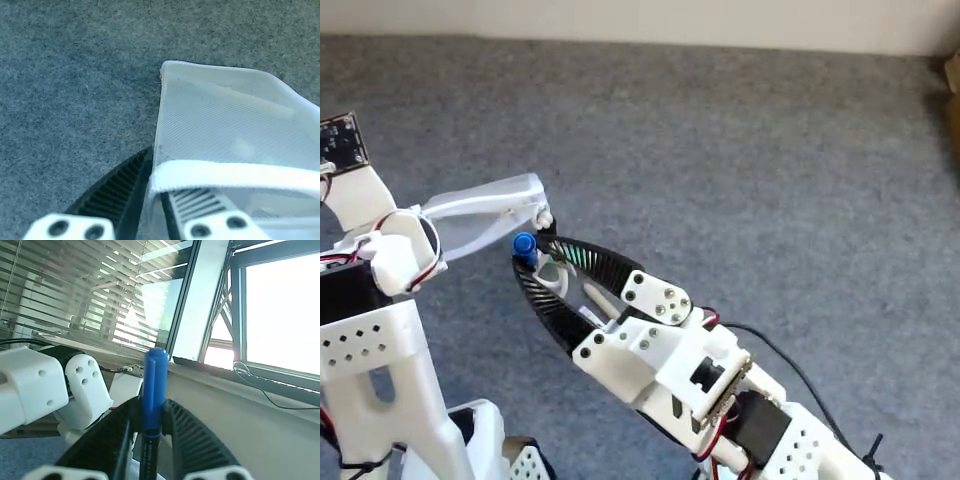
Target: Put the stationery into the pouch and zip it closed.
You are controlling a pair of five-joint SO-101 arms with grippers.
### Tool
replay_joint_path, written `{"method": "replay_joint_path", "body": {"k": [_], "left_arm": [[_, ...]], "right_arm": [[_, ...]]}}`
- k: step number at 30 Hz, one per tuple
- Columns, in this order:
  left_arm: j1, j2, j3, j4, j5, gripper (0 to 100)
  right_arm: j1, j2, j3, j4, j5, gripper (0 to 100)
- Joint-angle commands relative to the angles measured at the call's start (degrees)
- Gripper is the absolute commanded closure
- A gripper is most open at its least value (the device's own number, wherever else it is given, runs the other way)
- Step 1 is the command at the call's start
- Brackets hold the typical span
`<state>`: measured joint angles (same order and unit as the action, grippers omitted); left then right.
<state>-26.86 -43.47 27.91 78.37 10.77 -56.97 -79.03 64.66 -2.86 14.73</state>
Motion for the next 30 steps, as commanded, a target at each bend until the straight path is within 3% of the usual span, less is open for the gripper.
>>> {"method": "replay_joint_path", "body": {"k": [1,10,19,30], "left_arm": [[1.63,-0.31,-0.31,-1.41,0.62,99],[1.63,-0.31,-0.04,-1.58,0.62,99],[1.63,-0.31,0.04,-1.58,0.62,99],[1.63,-0.31,0.04,-1.58,0.62,99]], "right_arm": [[-0.48,-1.01,-0.22,-3.82,-0.53,99.2],[-0.40,1.36,3.56,-19.38,-0.35,99.3],[-0.40,18.68,3.56,-38.90,-0.26,99.3],[-0.31,38.11,3.47,-51.30,-0.26,99.3]]}}
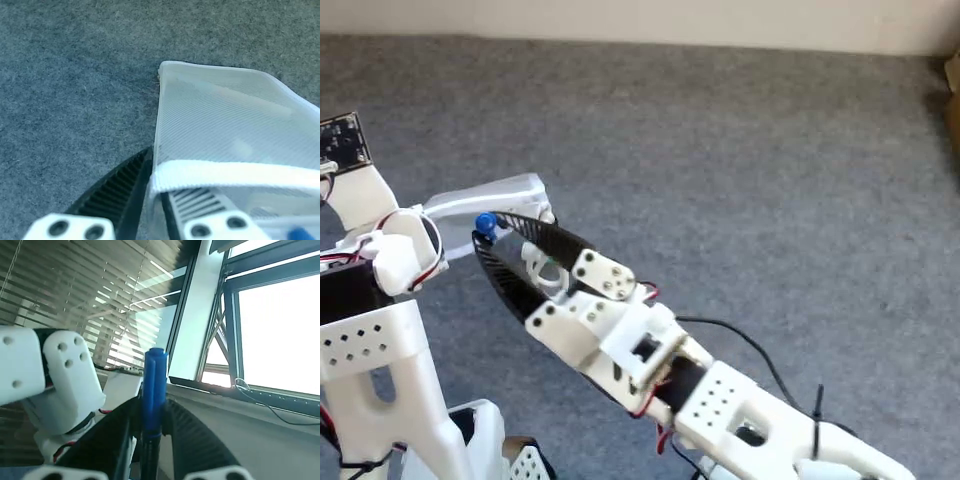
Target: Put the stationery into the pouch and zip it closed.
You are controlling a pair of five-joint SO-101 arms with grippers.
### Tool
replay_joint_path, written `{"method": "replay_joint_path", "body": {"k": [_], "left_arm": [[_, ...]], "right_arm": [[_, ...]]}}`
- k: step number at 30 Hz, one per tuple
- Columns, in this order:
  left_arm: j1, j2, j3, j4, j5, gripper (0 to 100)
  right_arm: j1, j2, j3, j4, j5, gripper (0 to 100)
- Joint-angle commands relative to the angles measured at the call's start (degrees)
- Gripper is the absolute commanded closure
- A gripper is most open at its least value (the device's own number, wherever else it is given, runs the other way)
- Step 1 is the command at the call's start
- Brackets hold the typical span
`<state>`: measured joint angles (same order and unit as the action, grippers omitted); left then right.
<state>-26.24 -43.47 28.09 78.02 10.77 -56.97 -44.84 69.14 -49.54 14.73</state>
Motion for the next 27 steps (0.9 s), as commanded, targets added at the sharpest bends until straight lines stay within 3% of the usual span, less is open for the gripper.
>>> {"method": "replay_joint_path", "body": {"k": [1,9,15,24,27], "left_arm": [[1.01,-0.31,-0.13,-1.23,0.62,99],[1.01,-0.31,-0.13,-1.23,0.62,99],[1.01,-0.31,-0.13,-1.23,0.62,99],[1.01,-0.31,-0.13,-1.23,0.62,99],[1.01,-0.31,-0.04,-1.23,0.62,99]], "right_arm": [[-0.31,5.85,-1.01,-6.73,-0.18,99.3],[-0.31,18.15,-1.01,-15.25,0.35,99.3],[-0.57,21.49,-0.84,-15.25,10.81,99.3],[-0.66,21.93,-0.40,-14.99,11.08,99.1],[-0.75,21.93,-0.40,-14.99,11.08,93.6]]}}
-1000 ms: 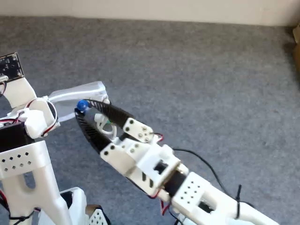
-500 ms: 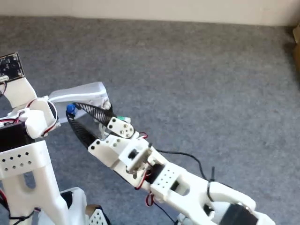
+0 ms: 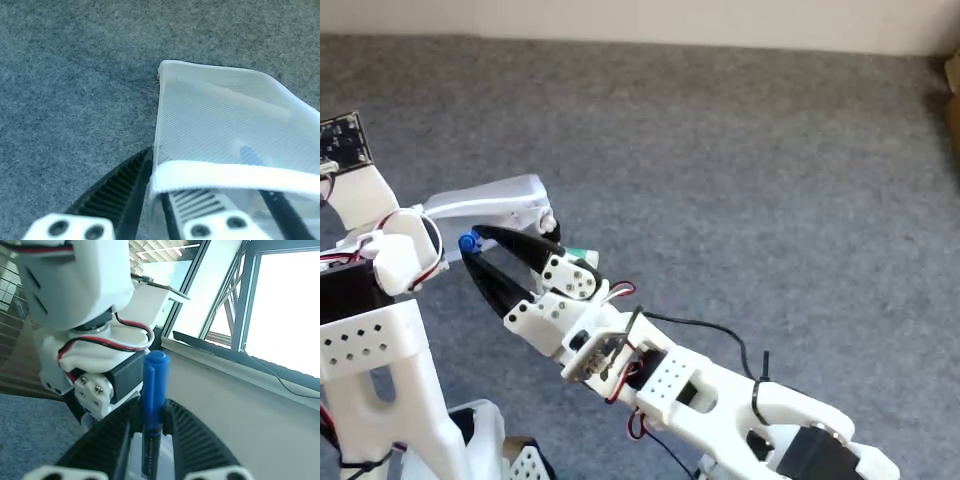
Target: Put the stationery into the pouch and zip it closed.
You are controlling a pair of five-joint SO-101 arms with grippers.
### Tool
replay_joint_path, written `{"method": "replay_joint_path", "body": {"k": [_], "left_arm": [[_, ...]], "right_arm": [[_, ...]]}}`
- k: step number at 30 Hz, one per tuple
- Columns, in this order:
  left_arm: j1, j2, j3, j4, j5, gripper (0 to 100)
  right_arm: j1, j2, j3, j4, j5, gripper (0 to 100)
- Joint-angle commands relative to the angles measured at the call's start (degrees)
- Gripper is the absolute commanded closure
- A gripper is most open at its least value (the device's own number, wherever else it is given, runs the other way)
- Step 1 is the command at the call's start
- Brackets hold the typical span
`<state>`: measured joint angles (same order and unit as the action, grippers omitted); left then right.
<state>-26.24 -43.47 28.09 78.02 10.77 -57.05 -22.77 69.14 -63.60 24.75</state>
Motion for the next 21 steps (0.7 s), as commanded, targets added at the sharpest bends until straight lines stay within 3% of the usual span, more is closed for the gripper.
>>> {"method": "replay_joint_path", "body": {"k": [1,4,21], "left_arm": [[1.01,-0.31,-0.04,-1.23,0.62,99],[1.01,-0.31,-0.04,-1.23,0.62,99],[1.01,-0.22,-0.04,-1.23,0.62,99]], "right_arm": [[-0.66,-0.13,-0.31,-0.92,1.05,90.7],[-0.66,-0.31,-0.31,-0.92,1.05,86.6],[0.13,-0.75,1.63,-0.92,1.05,86.7]]}}
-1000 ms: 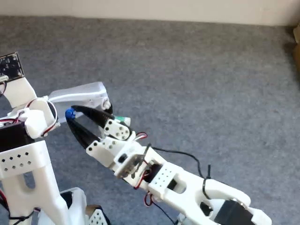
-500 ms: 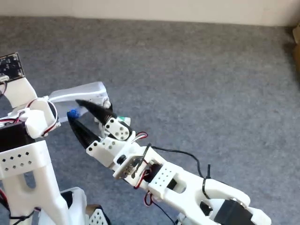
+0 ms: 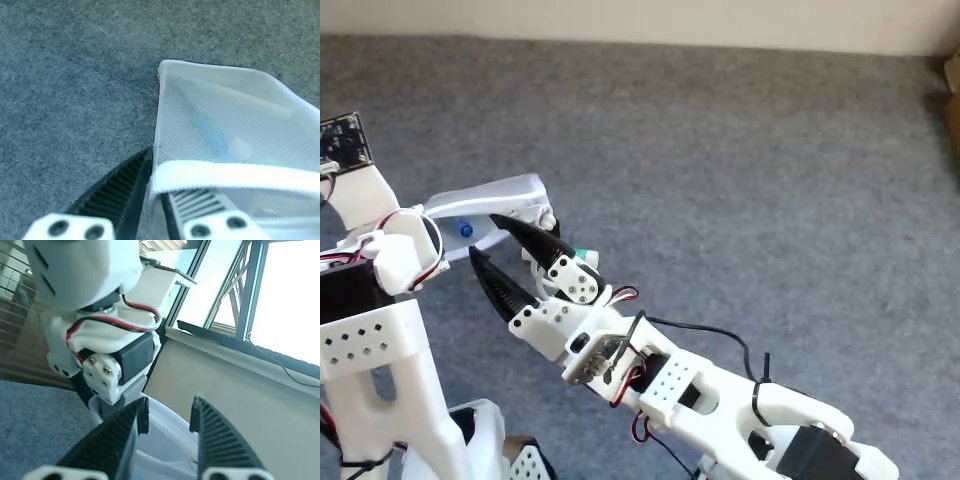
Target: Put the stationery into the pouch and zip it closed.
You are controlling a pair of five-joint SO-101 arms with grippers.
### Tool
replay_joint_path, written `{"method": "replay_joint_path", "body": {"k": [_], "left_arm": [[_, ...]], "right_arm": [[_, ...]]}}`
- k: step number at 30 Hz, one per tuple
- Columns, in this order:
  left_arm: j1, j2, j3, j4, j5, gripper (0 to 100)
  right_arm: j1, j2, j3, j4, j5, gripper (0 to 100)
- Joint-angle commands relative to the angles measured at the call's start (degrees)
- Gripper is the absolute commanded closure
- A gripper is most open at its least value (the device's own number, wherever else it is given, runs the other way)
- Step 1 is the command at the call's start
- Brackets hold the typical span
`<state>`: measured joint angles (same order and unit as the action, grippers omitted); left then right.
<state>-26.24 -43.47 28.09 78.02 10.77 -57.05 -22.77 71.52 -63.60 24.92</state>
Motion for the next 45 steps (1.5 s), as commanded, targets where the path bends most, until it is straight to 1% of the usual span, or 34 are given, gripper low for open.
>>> {"method": "replay_joint_path", "body": {"k": [1,7,9,14,18,31,33,37,39,42,43,45], "left_arm": [[1.01,-0.22,-0.04,-1.23,0.62,99],[1.01,-0.22,0.84,-1.85,0.62,99],[1.01,-0.22,1.27,-2.81,0.62,99],[1.01,-0.22,1.71,-3.43,0.62,99],[1.01,-0.22,1.71,-3.52,0.62,99],[1.01,-0.22,1.71,-3.34,0.62,99],[1.01,-0.22,1.71,-3.34,0.62,99],[1.01,-0.22,1.80,-3.34,0.62,99],[1.01,-0.22,1.80,-3.34,0.62,99],[1.01,-0.22,1.80,-3.34,0.62,99],[1.01,-0.22,1.80,-3.34,0.62,99],[1.01,-0.22,1.80,-3.43,0.62,99]], "right_arm": [[0.92,-0.84,-0.66,-0.92,0.88,86.7],[2.42,-5.58,-0.66,0.13,0.88,86.8],[2.24,-8.48,-0.66,5.05,0.88,86.8],[2.51,-17.71,-1.19,24.75,0.88,86.8],[2.24,-25.98,-1.19,34.59,0.88,86.8],[2.59,-44.18,0.48,56.31,0.79,86.8],[2.77,-46.64,2.77,58.15,0.79,86.8],[4.18,-49.54,6.46,58.59,0.79,86.8],[4.88,-50.24,7.96,58.68,-1.32,86.8],[6.99,-50.15,8.75,59.30,-9.14,86.8],[7.69,-50.15,8.57,60.97,-11.52,86.8],[9.10,-50.15,8.31,67.47,-15.74,86.8]]}}
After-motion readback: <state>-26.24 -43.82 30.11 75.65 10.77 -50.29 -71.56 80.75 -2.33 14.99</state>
